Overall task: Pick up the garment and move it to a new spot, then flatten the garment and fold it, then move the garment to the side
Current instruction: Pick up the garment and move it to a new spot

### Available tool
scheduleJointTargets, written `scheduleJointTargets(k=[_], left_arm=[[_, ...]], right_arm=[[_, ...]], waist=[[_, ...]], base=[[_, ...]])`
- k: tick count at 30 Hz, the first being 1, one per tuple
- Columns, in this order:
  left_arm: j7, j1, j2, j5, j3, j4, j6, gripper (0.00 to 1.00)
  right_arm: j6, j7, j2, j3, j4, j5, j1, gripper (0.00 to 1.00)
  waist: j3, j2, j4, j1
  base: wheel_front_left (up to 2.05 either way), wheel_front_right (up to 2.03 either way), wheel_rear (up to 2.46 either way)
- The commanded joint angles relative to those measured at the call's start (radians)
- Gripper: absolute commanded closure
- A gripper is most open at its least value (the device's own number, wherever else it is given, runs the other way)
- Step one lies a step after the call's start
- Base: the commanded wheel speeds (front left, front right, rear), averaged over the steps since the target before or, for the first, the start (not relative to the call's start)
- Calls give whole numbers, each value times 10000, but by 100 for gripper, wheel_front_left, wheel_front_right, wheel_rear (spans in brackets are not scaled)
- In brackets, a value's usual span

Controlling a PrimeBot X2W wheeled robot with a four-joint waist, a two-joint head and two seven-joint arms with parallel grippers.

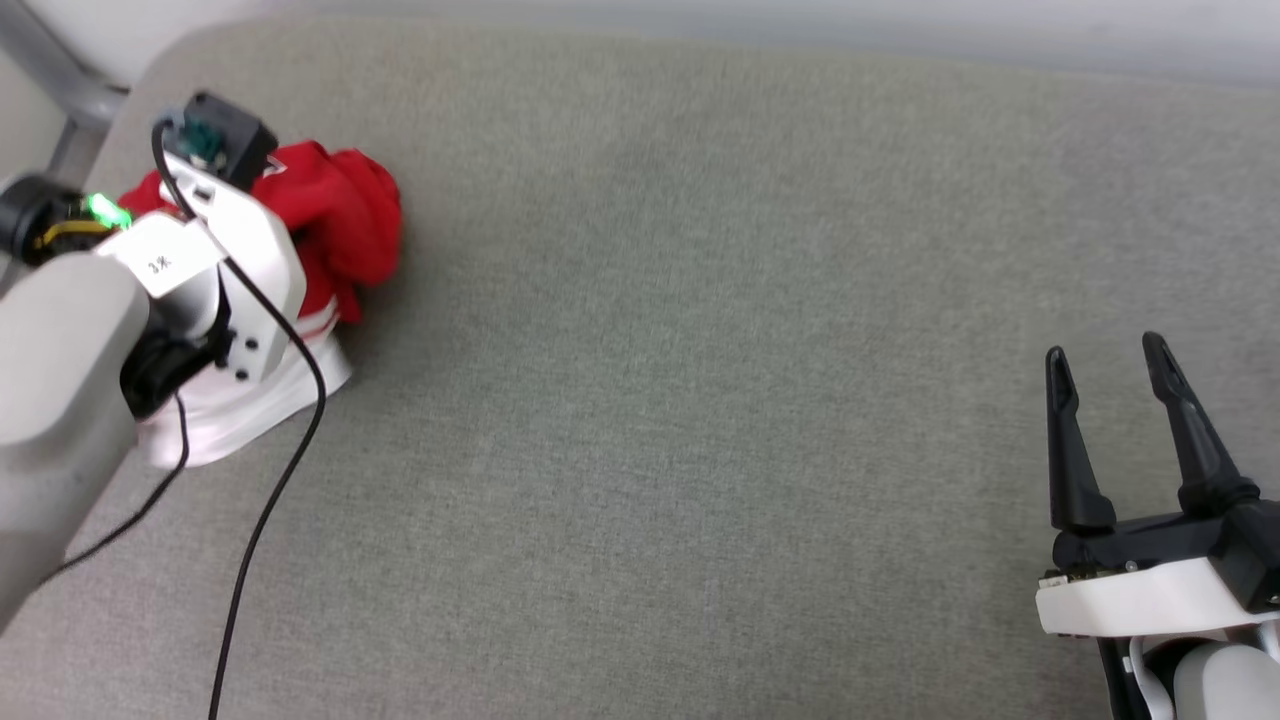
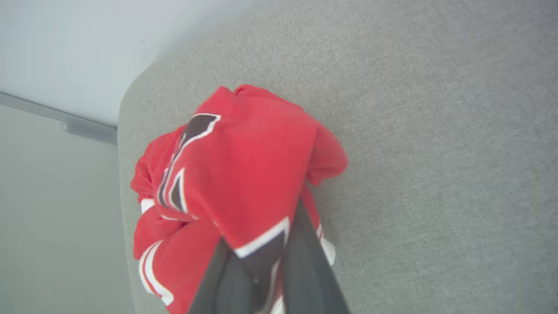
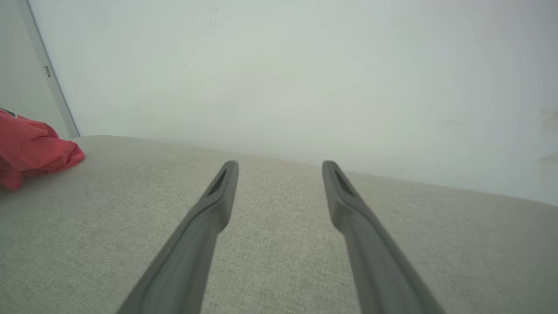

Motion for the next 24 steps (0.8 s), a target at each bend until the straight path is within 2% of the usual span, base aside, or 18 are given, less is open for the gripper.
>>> scheduleJointTargets(k=[1, 7, 13, 24], left_arm=[[-346, -359, 5, 119, -85, -166, -7, 100], [-1123, -1160, -32, 381, -627, -996, -7, 100], [-1559, -1945, -272, 696, -936, -1987, -6, 100], [-1775, -3076, -1435, 1188, -1538, -3192, -6, 100]], right_arm=[[-7, -21, 57, -11, 45, 68, 121, 0], [-7, -21, 142, -191, 106, 258, 380, 0], [-7, -22, 166, -278, 154, 477, 360, 0], [-7, -21, 170, -508, 226, 1178, 197, 0]], waist=[[-441, 0, -128, 0], [-921, 0, -586, 0], [-987, 0, -1388, 0], [-589, 0, -3276, 0]], base=[[0, 0, 0], [0, 0, 0], [0, 0, 0], [0, 0, 0]])
